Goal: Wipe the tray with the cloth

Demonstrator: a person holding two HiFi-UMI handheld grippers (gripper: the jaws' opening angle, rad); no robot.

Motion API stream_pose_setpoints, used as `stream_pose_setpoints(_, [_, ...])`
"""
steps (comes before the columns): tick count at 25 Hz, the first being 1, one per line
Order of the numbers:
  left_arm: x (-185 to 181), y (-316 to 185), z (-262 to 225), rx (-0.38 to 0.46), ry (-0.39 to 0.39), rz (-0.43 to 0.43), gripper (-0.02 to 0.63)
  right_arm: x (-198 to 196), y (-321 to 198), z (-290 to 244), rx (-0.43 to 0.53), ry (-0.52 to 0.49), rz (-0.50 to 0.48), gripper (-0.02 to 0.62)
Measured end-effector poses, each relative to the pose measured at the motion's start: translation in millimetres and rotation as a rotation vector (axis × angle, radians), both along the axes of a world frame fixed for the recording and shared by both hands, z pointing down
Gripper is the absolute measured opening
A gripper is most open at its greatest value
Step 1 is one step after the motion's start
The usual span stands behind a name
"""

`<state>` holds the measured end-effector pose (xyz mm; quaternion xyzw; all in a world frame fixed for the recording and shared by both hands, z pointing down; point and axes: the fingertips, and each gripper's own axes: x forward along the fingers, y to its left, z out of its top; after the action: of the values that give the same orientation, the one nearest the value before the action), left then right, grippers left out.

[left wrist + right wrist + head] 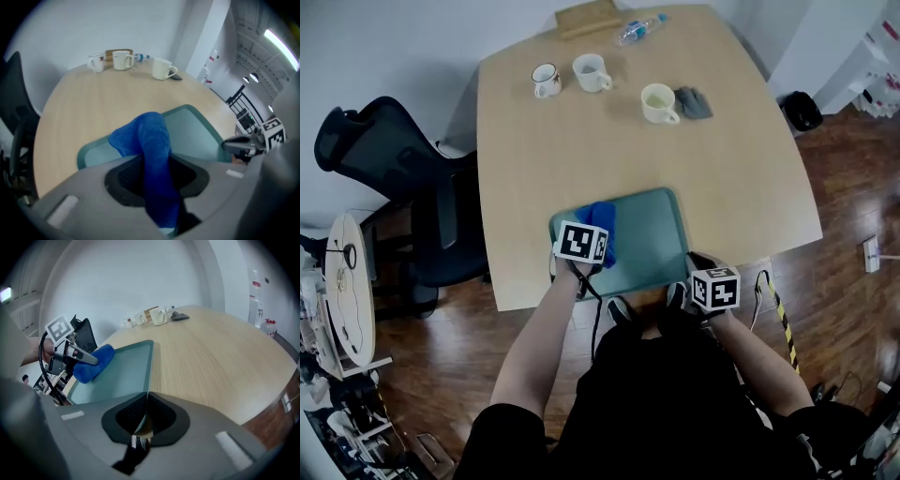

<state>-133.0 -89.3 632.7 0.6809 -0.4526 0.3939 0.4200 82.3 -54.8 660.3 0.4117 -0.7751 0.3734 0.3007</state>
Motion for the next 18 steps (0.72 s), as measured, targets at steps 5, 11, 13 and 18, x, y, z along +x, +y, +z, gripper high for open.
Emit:
stream_pose_setpoints(5, [-82.5,30.9,-0.3,-0.021,-0.031,-0.147,0.138,-2.5,-3.1,-1.2,-0.002,0.026,0.011,0.017])
stream_pose_setpoints(11, [-94.6,38.0,-0.8,0.015,-0.03,-0.184,0.138,-6.5,-3.2,-0.7,0.003,0.05,0.016,0.017])
stream_pose_setpoints(13, [-89.3,35.8,3.4,0.011,-0.042,-0.177,0.138,-8.0,-4.0,-0.1,0.008,0.057,0.016,0.017])
stream_pose_setpoints(18, [-55.8,23.8,5.4,0.007,-0.115,-0.047,0.138,-10.6,-1.3,0.5,0.015,0.054,0.016,0.017])
